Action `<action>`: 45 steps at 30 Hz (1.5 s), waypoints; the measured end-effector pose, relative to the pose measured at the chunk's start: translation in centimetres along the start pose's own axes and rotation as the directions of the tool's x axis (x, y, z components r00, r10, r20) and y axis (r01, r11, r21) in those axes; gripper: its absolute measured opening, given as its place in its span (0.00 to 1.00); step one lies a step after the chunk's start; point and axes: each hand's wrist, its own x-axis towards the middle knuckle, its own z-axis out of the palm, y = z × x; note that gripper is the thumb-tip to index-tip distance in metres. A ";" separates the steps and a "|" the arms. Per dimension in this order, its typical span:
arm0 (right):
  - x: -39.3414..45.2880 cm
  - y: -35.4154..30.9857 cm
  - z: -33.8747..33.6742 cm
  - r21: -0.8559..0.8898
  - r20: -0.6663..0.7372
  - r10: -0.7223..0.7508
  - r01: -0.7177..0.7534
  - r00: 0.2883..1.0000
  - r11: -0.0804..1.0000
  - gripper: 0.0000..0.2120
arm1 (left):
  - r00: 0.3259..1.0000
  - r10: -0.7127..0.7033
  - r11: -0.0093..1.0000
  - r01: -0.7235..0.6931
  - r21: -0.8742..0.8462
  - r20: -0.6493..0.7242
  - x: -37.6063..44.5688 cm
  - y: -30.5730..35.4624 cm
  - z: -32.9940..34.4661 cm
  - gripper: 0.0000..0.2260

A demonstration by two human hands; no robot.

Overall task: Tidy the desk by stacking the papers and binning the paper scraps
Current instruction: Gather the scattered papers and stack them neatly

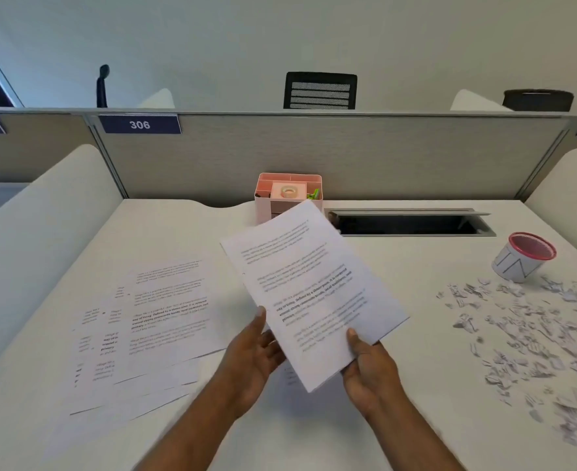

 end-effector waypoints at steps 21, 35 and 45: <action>0.5 -7.7 -1.2 -0.607 0.377 0.188 0.088 0.907 0.790 0.17 | 0.998 -0.044 0.989 0.038 0.140 0.046 0.1 5.2 -1.4 0.19; 2.2 -10.7 -6.5 -0.613 0.187 -0.052 0.158 0.981 0.774 0.11 | 0.968 0.252 0.197 -0.075 0.977 0.024 2.8 -1.3 -4.1 0.30; 3.1 -11.1 -8.6 -0.614 0.133 -0.045 0.118 0.990 0.780 0.10 | 0.992 0.099 -0.377 -0.038 0.925 0.080 4.2 -5.4 -4.3 0.58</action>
